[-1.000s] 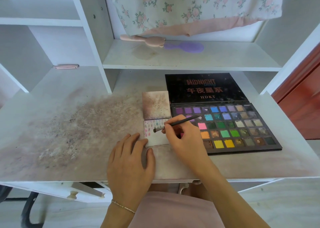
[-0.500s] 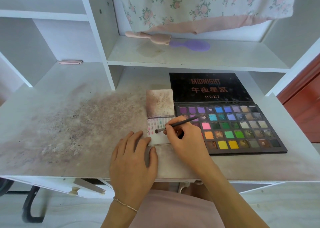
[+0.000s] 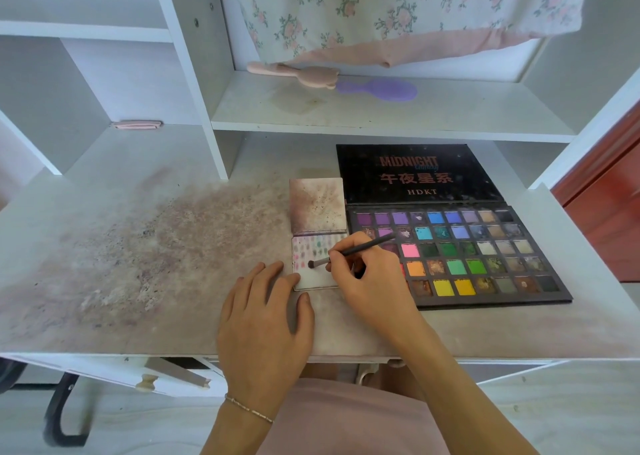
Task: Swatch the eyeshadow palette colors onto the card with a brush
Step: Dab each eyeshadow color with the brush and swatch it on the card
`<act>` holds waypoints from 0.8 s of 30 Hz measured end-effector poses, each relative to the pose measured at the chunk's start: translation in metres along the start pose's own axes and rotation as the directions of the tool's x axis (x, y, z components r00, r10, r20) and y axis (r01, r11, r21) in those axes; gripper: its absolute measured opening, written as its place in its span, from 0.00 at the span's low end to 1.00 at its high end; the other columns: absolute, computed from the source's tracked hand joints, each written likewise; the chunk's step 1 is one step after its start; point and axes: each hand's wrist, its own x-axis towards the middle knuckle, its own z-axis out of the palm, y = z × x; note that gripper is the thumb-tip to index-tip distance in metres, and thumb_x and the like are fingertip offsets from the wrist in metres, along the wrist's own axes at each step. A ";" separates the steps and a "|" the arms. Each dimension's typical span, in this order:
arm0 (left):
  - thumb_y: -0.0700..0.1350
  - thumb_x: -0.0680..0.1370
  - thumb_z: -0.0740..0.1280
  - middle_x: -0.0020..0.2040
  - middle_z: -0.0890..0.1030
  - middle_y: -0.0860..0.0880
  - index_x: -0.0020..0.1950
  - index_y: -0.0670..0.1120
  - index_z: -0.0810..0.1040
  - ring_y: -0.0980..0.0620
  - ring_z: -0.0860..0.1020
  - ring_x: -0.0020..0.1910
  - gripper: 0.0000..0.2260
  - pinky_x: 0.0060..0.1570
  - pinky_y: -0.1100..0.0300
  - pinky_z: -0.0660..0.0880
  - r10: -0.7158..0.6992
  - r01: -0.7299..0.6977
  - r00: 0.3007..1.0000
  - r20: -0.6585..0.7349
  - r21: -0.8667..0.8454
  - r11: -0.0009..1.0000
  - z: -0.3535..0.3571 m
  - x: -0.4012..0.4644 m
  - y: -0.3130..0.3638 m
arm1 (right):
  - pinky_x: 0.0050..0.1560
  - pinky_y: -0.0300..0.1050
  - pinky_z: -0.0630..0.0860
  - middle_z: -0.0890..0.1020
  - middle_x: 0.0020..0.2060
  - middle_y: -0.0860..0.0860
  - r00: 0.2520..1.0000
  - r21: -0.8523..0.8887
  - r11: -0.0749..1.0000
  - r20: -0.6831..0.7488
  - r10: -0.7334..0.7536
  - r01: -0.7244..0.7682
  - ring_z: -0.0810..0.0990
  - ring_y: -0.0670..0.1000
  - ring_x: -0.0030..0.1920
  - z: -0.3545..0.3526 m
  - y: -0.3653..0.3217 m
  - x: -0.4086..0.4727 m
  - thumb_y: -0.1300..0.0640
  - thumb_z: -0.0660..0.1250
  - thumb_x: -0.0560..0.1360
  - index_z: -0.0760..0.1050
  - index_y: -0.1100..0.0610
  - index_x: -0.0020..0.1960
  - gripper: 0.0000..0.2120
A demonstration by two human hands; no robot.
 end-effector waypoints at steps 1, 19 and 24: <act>0.52 0.73 0.57 0.53 0.82 0.43 0.49 0.43 0.82 0.42 0.79 0.55 0.18 0.55 0.44 0.75 0.000 0.000 1.000 0.000 0.000 1.000 0.000 0.000 0.000 | 0.37 0.29 0.72 0.80 0.36 0.47 1.000 0.002 1.000 -0.004 -0.001 0.001 0.77 0.43 0.37 0.000 0.000 0.000 0.59 0.63 0.75 0.69 0.45 0.41 0.10; 0.51 0.73 0.58 0.53 0.81 0.44 0.49 0.44 0.82 0.42 0.78 0.55 0.17 0.54 0.46 0.75 0.013 -0.013 0.999 -0.039 -0.004 1.000 0.003 -0.001 -0.001 | 0.34 0.28 0.71 0.80 0.37 0.50 1.000 -0.005 1.000 0.011 -0.016 0.016 0.75 0.39 0.35 -0.001 0.000 0.001 0.60 0.63 0.75 0.67 0.43 0.39 0.13; 0.51 0.73 0.58 0.53 0.81 0.44 0.49 0.44 0.82 0.42 0.78 0.55 0.17 0.54 0.45 0.75 0.014 -0.014 0.999 -0.042 -0.001 1.000 0.003 0.000 -0.001 | 0.35 0.28 0.71 0.80 0.36 0.47 1.000 -0.013 1.000 0.007 -0.013 0.013 0.76 0.39 0.36 0.000 0.001 0.002 0.59 0.63 0.75 0.67 0.42 0.39 0.13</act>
